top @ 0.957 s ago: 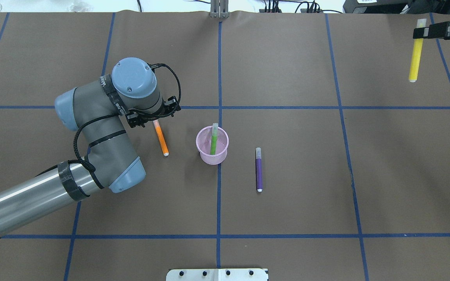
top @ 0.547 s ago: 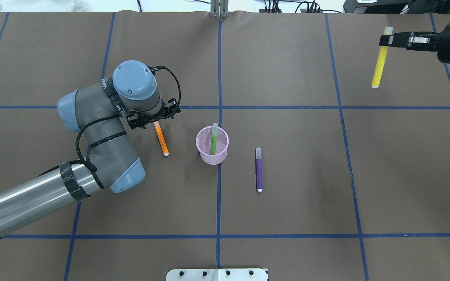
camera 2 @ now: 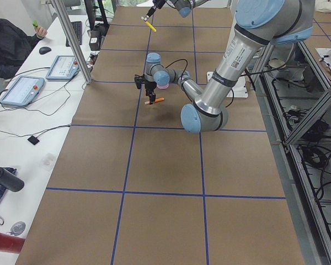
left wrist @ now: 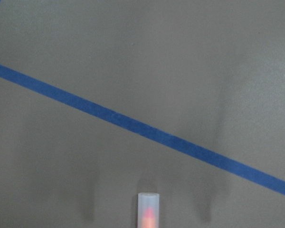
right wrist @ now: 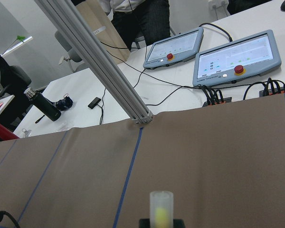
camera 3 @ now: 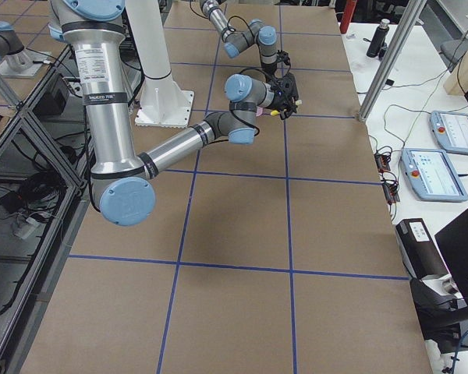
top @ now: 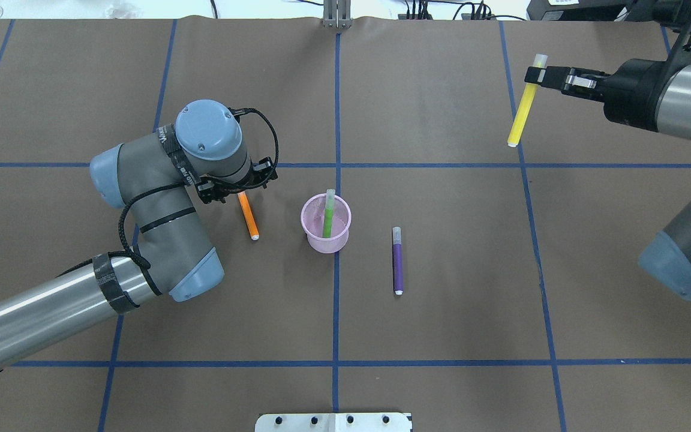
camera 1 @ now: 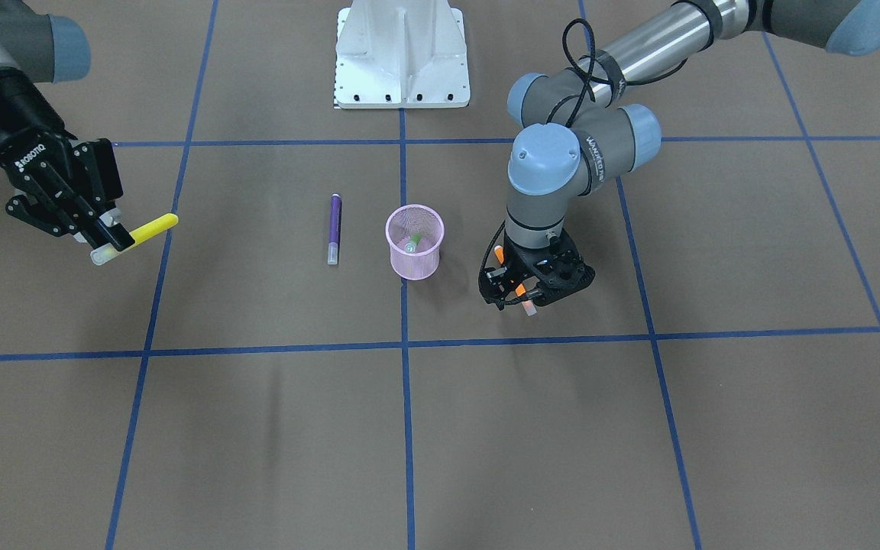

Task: Collect pens into pen holder
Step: 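Grasp orange pen with left gripper while right carries yellow highlighter cupward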

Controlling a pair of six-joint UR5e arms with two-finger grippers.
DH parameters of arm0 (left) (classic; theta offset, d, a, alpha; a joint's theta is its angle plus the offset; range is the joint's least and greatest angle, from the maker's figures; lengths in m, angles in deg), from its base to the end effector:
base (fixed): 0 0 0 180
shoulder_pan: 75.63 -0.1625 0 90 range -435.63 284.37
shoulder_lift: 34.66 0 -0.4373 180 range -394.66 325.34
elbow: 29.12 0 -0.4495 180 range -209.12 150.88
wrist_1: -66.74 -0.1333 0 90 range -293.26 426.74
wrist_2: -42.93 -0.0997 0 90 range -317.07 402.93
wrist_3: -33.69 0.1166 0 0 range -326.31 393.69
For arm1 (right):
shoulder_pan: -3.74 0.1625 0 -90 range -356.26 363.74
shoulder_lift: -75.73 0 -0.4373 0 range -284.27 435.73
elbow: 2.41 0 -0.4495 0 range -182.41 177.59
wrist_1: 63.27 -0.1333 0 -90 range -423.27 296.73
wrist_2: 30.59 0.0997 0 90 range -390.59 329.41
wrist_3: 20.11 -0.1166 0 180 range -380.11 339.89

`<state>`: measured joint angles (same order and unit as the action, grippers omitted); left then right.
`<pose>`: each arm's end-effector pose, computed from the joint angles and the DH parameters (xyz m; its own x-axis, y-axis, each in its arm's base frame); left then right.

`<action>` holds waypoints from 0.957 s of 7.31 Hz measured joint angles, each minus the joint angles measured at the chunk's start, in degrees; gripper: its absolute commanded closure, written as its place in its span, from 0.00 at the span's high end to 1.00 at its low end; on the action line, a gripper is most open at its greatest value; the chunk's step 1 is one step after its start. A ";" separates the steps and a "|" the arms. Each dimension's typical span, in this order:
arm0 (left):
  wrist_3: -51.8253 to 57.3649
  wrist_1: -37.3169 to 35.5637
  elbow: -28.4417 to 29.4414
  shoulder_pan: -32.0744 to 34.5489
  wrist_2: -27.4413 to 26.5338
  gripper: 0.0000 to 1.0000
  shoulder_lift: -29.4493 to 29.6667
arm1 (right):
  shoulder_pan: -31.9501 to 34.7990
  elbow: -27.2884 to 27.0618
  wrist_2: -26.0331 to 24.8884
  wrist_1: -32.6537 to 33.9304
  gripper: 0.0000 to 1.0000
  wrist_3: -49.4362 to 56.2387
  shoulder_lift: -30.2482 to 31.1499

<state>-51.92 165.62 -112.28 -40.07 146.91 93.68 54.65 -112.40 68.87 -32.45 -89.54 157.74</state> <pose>0.5927 -0.5530 0.2922 0.6513 -0.3743 -0.6600 0.3883 0.9118 -0.1339 -0.2756 -0.5202 0.2908 0.2619 -0.2273 0.9380 -0.6089 0.7151 0.3433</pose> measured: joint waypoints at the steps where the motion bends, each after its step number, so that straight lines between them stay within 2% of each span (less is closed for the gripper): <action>1: 0.02 0.30 0.02 -0.15 0.00 0.63 -0.05 | -2.05 -0.20 -2.81 -0.16 0.00 -0.24 -0.22; 3: 0.14 0.52 0.05 -0.39 0.05 0.60 -0.15 | -4.77 -0.27 -5.75 -0.13 0.00 -0.34 -1.40; 5: 0.18 0.54 0.15 -0.47 0.03 0.53 -0.22 | -7.12 -0.18 -7.96 0.30 0.00 -0.34 -2.51; 7: 0.24 0.53 0.19 -0.48 0.02 0.40 -0.27 | -9.87 0.06 -11.21 0.59 0.00 -0.28 -3.39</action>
<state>-51.68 166.15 -112.09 -40.55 146.93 93.41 44.78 -112.34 57.66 -31.86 -89.82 154.35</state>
